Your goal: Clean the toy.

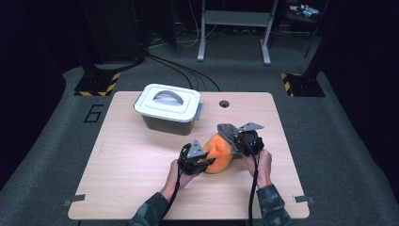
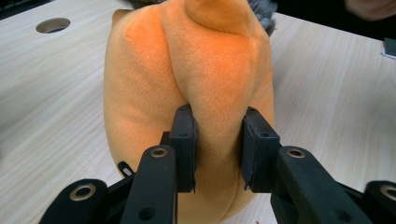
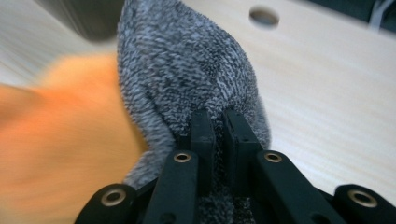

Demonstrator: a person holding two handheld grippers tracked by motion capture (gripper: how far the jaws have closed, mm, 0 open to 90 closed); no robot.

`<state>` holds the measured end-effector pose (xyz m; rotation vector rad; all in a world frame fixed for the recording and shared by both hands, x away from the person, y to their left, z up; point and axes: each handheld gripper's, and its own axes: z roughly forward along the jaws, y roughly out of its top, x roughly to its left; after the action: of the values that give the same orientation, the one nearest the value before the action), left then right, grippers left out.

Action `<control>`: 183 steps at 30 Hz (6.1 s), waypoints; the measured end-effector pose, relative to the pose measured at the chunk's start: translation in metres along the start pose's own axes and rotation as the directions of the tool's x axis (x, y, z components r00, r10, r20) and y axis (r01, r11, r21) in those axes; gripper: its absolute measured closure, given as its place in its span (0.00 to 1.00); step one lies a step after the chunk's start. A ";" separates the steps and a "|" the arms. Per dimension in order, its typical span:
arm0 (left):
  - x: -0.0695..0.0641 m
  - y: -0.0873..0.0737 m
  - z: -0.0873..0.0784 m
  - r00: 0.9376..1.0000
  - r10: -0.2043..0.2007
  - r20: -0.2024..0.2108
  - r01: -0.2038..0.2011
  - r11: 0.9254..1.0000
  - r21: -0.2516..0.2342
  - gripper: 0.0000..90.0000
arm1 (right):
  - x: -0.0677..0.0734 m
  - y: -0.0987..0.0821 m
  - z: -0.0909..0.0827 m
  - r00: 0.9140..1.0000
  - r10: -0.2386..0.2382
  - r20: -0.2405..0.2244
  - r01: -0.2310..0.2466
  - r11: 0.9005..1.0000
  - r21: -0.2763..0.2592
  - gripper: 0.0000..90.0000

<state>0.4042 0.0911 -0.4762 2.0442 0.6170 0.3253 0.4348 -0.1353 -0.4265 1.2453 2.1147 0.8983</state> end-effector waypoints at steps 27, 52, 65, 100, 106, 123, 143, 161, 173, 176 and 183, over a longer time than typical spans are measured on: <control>0.003 -0.004 -0.004 1.000 -0.015 -0.004 0.015 1.000 -0.016 0.78 | -0.018 -0.011 0.012 0.989 -0.029 0.144 0.017 0.996 0.084 0.92; 0.004 -0.002 -0.002 0.999 -0.030 -0.010 0.030 0.999 -0.016 0.77 | -0.074 -0.049 0.021 0.979 0.121 0.163 -0.138 0.986 0.096 0.24; 0.003 -0.001 -0.006 0.999 -0.019 -0.034 0.018 0.999 -0.030 0.79 | -0.072 -0.116 -0.021 0.978 0.182 0.101 -0.186 0.982 0.034 0.01; 0.006 0.010 -0.048 0.998 0.010 -0.067 -0.015 0.997 -0.077 0.85 | -0.075 -0.149 -0.007 0.973 0.202 0.114 -0.210 0.976 0.063 0.02; 0.012 0.007 -0.066 0.996 0.003 -0.090 -0.010 0.996 -0.084 0.85 | -0.079 -0.153 -0.014 0.970 0.223 0.093 -0.226 0.974 0.020 0.02; 0.022 -0.012 -0.108 0.989 -0.043 -0.139 0.031 0.995 -0.091 0.85 | -0.079 -0.153 -0.010 0.973 0.210 0.095 -0.216 0.974 0.060 0.02; 0.042 -0.044 -0.167 0.962 -0.112 -0.250 0.085 0.990 -0.116 0.85 | -0.078 -0.152 -0.009 0.974 0.204 0.102 -0.212 0.975 0.067 0.03; 0.069 -0.075 -0.222 0.897 -0.187 -0.401 0.148 0.981 -0.126 0.85 | -0.078 -0.152 -0.009 0.973 0.204 0.106 -0.211 0.975 0.066 0.03; 0.090 -0.094 -0.256 0.829 -0.230 -0.509 0.200 0.973 -0.114 0.85 | -0.077 -0.152 -0.009 0.971 0.214 0.105 -0.221 0.973 0.068 0.03; 0.094 -0.096 -0.261 0.813 -0.231 -0.534 0.212 0.972 -0.099 0.85 | -0.077 -0.152 -0.009 0.971 0.214 0.104 -0.221 0.973 0.067 0.03; 0.101 -0.105 -0.273 0.776 -0.241 -0.582 0.245 0.967 -0.073 0.85 | -0.077 -0.152 -0.009 0.971 0.214 0.104 -0.221 0.973 0.067 0.03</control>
<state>0.3327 0.3877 -0.4257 1.8249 1.2534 0.8194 0.3797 -0.2604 -0.5282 1.5531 1.9814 0.8347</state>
